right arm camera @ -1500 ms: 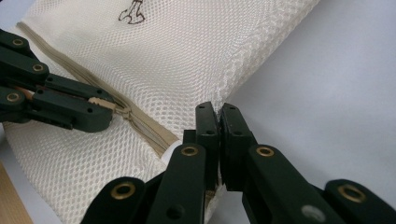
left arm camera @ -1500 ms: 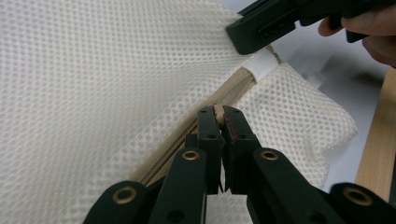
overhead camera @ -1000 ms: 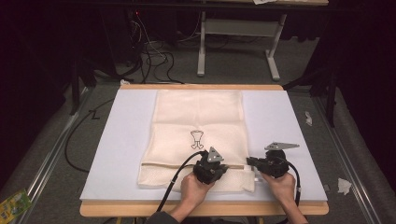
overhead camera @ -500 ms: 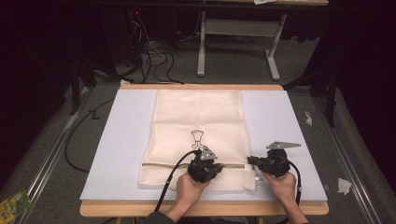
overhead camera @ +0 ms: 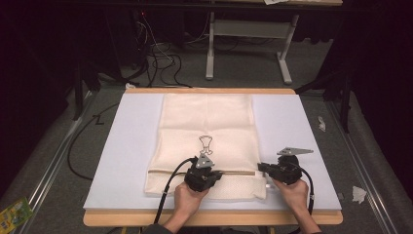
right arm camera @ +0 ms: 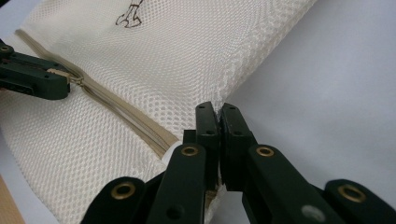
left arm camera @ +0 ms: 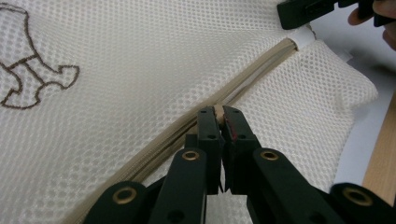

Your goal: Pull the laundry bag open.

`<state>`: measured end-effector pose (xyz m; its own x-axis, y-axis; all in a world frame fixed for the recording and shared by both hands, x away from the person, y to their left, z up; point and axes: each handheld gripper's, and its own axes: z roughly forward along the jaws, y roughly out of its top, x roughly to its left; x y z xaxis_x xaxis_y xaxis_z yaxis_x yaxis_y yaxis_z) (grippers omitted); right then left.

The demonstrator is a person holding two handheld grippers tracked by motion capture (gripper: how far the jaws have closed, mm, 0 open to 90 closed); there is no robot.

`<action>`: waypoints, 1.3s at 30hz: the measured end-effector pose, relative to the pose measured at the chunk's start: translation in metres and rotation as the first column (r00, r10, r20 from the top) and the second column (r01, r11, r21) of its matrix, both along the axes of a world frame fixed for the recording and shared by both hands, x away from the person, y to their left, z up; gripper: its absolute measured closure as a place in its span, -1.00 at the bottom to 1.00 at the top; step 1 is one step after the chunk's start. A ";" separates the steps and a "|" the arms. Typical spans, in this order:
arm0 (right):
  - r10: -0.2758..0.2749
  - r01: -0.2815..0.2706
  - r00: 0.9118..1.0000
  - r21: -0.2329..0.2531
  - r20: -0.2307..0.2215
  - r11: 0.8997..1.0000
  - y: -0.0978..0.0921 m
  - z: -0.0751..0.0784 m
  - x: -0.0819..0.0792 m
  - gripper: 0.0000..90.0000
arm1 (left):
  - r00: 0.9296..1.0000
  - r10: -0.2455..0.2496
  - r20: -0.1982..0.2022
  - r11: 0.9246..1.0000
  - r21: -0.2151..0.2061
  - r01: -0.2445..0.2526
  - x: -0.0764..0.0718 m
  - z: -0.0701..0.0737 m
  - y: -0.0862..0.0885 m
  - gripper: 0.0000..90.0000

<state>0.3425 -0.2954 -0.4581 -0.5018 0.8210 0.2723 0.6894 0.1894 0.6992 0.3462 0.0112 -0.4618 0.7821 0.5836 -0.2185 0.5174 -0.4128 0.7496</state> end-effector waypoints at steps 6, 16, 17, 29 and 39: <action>0.006 -0.006 1.000 0.003 0.003 1.000 0.004 0.001 0.000 0.97 | 1.000 0.007 0.004 1.000 -0.009 -0.007 -0.001 0.002 0.005 0.94; 0.011 -0.011 1.000 -0.009 0.011 1.000 0.007 0.002 -0.001 0.97 | 1.000 0.006 0.000 1.000 -0.016 -0.006 -0.001 0.001 0.009 0.94; 0.013 -0.013 1.000 -0.007 0.016 1.000 0.007 0.002 0.000 0.97 | 1.000 0.009 0.003 1.000 -0.018 -0.009 -0.001 0.001 0.009 0.94; -0.005 0.005 1.000 -0.017 0.017 1.000 0.005 0.002 0.000 0.97 | 1.000 0.030 0.007 0.999 -0.013 -0.030 0.001 0.003 0.014 0.94; -0.005 0.005 1.000 -0.016 0.014 1.000 0.004 0.002 0.001 0.97 | 0.999 0.044 -0.001 0.998 -0.042 -0.044 0.002 0.004 0.025 0.94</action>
